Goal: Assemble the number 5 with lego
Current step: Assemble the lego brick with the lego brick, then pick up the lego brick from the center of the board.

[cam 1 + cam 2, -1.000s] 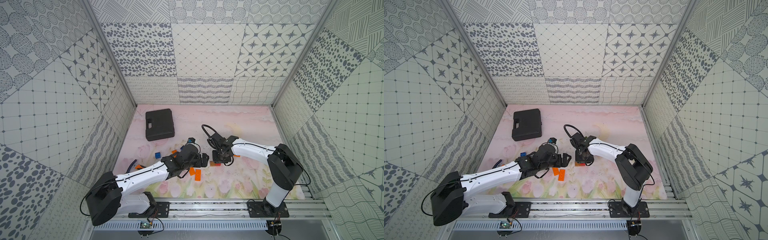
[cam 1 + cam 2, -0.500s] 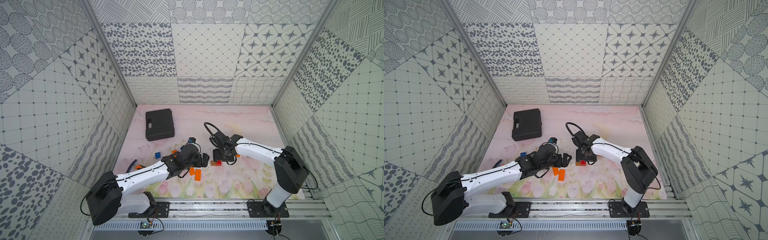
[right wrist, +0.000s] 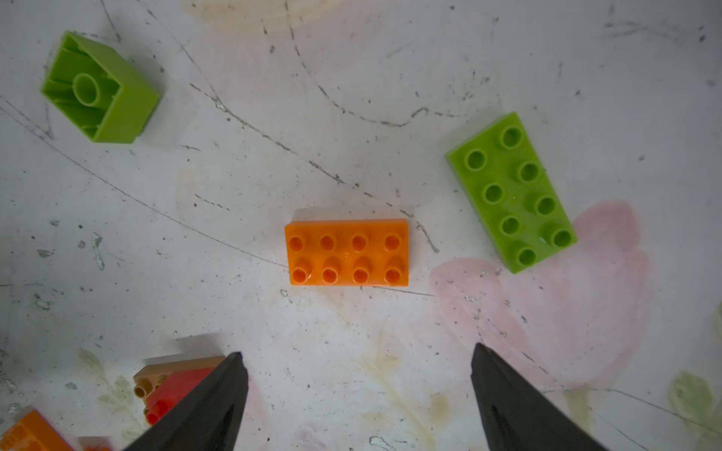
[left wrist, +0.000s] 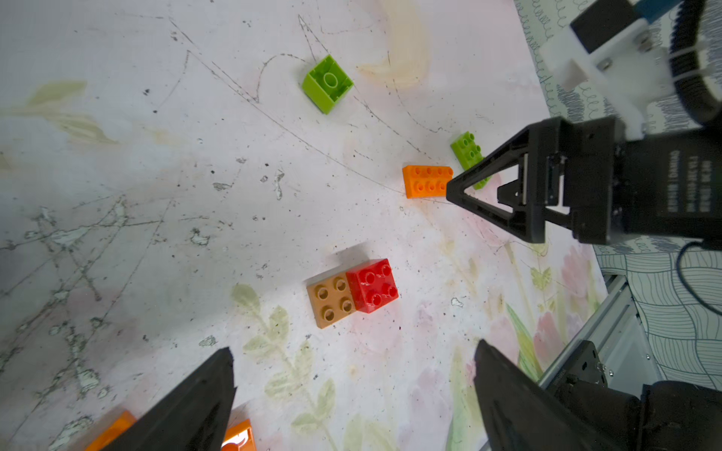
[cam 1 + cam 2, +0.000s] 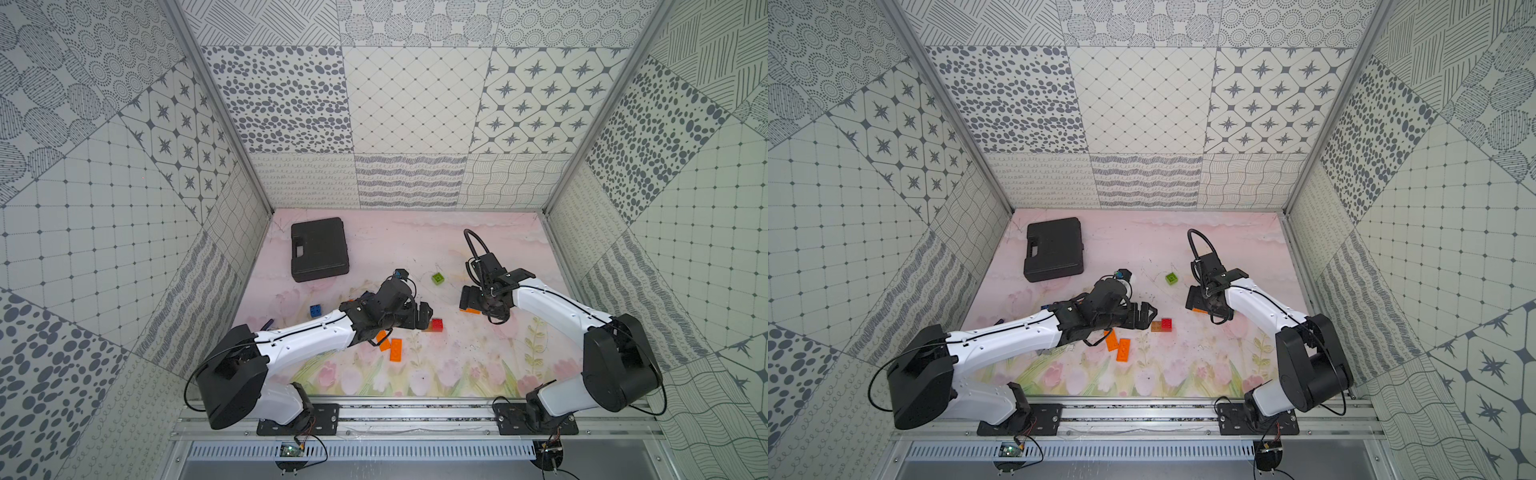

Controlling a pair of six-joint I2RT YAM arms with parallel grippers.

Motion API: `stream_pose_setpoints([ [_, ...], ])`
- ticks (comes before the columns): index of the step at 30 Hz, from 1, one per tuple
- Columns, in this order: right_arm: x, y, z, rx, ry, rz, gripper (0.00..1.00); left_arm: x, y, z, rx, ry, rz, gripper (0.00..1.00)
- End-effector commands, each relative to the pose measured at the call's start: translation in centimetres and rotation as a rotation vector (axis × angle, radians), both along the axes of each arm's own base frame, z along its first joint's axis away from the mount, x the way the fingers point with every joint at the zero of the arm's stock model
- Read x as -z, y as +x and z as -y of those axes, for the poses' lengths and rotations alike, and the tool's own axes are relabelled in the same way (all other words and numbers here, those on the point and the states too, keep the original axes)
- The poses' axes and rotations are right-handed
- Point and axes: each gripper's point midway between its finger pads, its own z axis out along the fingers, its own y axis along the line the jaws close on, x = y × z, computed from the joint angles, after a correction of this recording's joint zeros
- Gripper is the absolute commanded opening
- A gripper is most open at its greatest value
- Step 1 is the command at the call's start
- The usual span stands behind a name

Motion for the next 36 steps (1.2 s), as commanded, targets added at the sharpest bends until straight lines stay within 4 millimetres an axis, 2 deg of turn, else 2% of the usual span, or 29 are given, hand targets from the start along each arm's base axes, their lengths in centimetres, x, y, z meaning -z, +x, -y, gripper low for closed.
stream_pose_setpoints([
  [1, 0.2, 0.9, -0.4, -0.029, 0.044, 0.018, 0.95, 0.3, -0.9, 2.0, 0.094, 0.028, -0.02, 0.99],
  [6, 1.0, 1.8, -1.1, -0.04, 0.07, -0.005, 0.96, 0.7, -1.1, 3.0, 0.118, 0.038, -0.04, 0.99],
  [13, 1.8, 2.8, -1.4, -0.035, 0.062, -0.029, 0.98, 0.9, -0.9, 3.0, 0.107, 0.046, -0.038, 0.99],
  [18, 2.3, 3.0, -0.7, -0.031, 0.004, -0.052, 0.98, 0.9, -0.9, 3.0, 0.104, 0.047, -0.04, 0.99],
  [25, 3.8, 3.1, -1.7, -0.059, -0.009, -0.112, 0.93, 0.6, -0.7, 2.8, 0.09, 0.042, -0.029, 0.99],
  [36, 5.7, 2.5, -1.4, -0.066, -0.074, -0.167, 0.82, 0.6, -0.8, 2.4, 0.08, 0.041, -0.021, 0.99],
])
